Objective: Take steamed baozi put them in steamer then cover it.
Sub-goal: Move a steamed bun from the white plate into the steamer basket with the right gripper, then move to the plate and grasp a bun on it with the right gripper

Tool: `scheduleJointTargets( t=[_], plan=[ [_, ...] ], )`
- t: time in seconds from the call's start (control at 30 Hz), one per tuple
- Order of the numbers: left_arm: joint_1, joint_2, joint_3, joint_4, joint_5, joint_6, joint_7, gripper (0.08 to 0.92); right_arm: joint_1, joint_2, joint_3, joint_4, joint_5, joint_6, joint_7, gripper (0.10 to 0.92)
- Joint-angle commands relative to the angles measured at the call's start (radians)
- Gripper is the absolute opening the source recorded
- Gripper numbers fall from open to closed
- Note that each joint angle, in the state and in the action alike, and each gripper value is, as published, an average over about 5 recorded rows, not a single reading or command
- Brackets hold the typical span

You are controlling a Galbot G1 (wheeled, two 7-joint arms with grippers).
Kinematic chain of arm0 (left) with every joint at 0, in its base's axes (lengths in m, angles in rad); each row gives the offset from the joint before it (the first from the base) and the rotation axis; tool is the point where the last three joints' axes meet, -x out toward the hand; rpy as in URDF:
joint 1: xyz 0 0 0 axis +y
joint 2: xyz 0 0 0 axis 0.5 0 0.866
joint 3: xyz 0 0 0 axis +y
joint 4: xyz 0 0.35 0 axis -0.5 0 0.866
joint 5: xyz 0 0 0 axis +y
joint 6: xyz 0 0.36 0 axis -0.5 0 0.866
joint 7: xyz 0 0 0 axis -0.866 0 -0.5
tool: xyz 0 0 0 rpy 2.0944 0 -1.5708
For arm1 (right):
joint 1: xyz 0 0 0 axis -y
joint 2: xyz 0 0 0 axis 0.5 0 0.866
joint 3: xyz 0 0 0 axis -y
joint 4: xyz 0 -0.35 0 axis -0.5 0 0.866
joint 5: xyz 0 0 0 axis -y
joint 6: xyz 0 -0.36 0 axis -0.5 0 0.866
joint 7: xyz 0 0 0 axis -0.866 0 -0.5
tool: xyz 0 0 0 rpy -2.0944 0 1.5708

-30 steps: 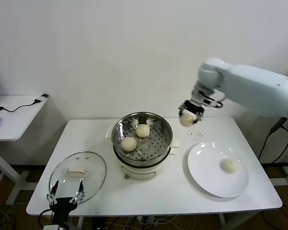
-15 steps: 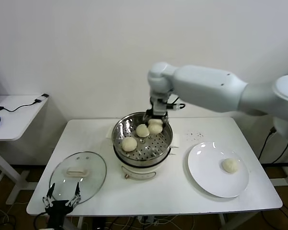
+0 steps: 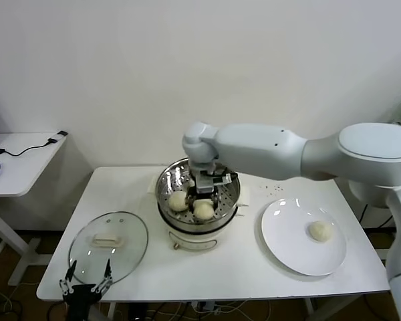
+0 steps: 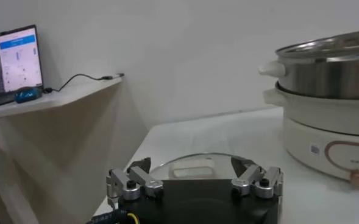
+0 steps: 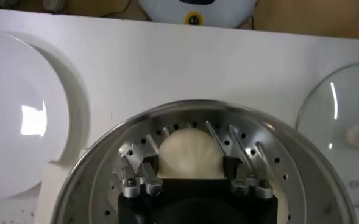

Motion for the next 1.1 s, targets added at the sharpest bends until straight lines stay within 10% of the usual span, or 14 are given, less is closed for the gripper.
scheduleJointTargets(
  t=[0.03, 0.67, 1.1],
  plan=[
    [0.001, -0.005, 0.004, 0.003, 0.004, 0.000, 0.000, 0.823, -0.034, 0.021, -0.017, 0.003, 0.014, 0.001, 0.001, 0.676],
    [0.011, -0.004, 0.006, 0.000, 0.003, -0.007, -0.001, 0.823, 0.063, -0.080, 0.073, -0.035, 0.021, -0.028, 0.023, 0.823],
    [0.017, -0.001, 0.015, -0.018, 0.005, -0.008, 0.000, 0.823, 0.257, -0.518, -0.131, 0.055, 0.466, -0.645, 0.162, 0.823]
  ],
)
